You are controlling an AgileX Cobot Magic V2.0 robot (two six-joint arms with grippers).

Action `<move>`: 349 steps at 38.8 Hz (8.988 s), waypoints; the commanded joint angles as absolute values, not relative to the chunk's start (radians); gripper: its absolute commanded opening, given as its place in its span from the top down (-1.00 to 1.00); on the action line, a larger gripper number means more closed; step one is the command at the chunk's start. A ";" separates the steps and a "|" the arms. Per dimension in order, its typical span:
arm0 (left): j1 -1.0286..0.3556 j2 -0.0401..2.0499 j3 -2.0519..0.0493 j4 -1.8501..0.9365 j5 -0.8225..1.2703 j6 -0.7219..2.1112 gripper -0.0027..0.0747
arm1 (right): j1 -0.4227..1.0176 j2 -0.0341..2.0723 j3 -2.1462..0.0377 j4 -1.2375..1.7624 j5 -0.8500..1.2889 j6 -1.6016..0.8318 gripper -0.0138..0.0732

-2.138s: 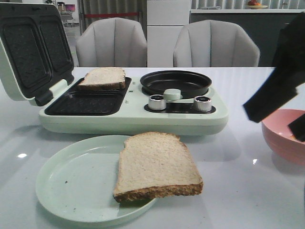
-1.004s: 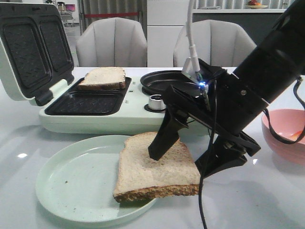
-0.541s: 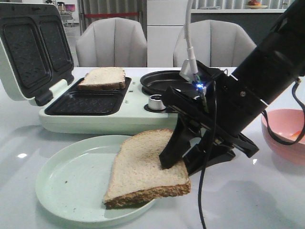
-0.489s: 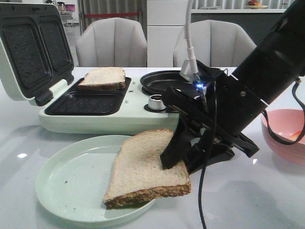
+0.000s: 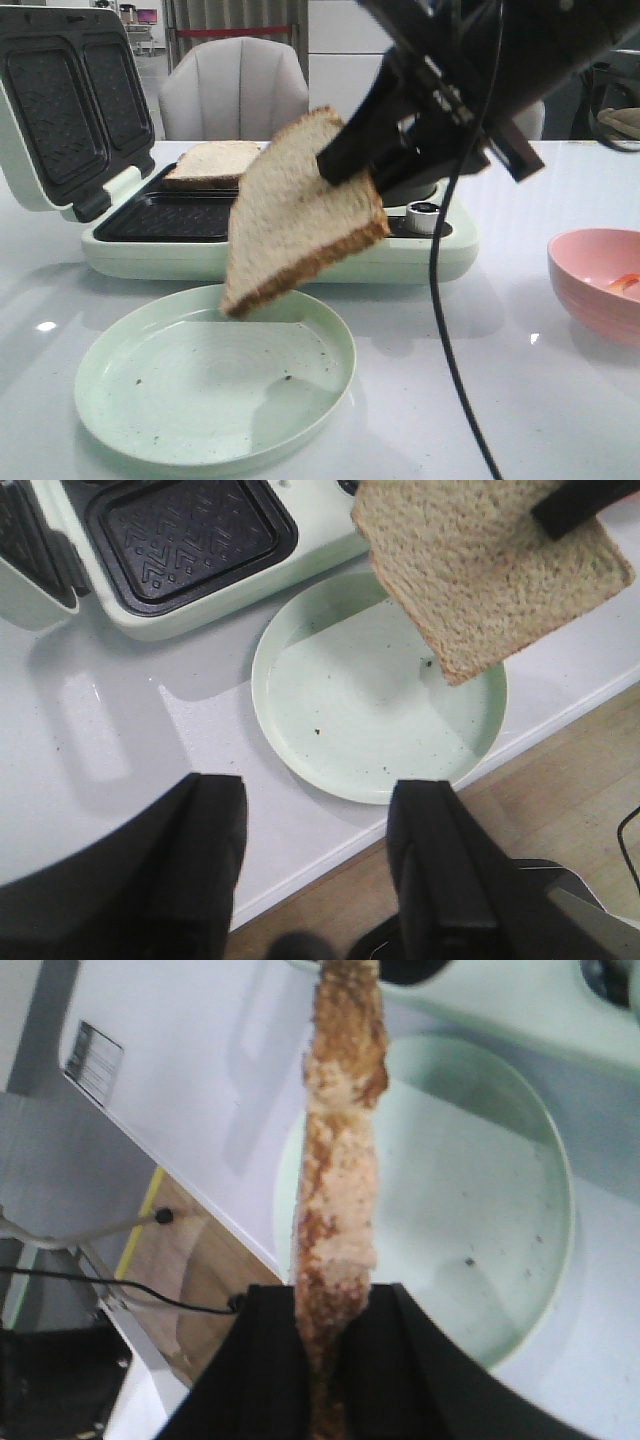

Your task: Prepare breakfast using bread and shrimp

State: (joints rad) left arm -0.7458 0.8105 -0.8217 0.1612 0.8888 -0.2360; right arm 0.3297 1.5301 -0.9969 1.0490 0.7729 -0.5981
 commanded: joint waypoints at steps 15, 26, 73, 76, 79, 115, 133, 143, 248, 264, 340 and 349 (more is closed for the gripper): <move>-0.754 0.808 -0.849 0.173 0.820 -0.236 0.18 | 0.410 1.720 -1.282 1.473 0.597 -0.841 0.54; -0.754 0.808 -0.849 0.173 0.820 -0.236 0.22 | 0.420 1.992 -1.563 1.485 0.676 -0.841 0.34; -0.754 0.808 -0.849 0.223 0.820 -0.236 0.22 | 0.326 1.549 -1.618 0.241 0.955 -0.112 -0.12; -0.754 0.808 -0.849 0.223 0.820 -0.236 0.22 | 0.327 1.487 -1.577 0.221 0.943 -0.104 -0.12; -0.754 0.808 -0.849 0.225 0.820 -0.236 0.22 | 0.327 1.426 -1.514 0.220 0.915 -0.104 -0.12; -0.754 0.839 -0.849 0.268 0.818 -0.236 0.22 | 0.327 0.749 -0.721 0.142 0.644 -0.104 -0.12; -0.600 1.029 -0.940 0.327 1.033 -0.238 0.43 | 0.327 0.749 -0.721 0.142 0.645 -0.104 -0.12; -0.291 1.155 -0.991 0.317 1.000 -0.164 0.65 | 0.327 0.749 -0.721 0.142 0.645 -0.104 -0.12; -0.407 1.141 -0.947 -0.961 0.672 0.835 0.67 | 0.327 0.749 -0.721 0.143 0.645 -0.104 -0.12; -0.500 0.770 -0.727 -0.958 0.636 0.835 0.67 | 0.326 0.750 -0.727 0.132 0.612 -0.104 -0.12; -0.500 0.664 -0.697 -0.949 0.638 0.835 0.67 | -0.151 1.440 -1.036 -0.070 0.679 -0.107 -0.75; -0.500 0.664 -0.697 -0.949 0.638 0.835 0.67 | -0.145 1.566 -1.037 -0.039 0.633 -0.107 -0.75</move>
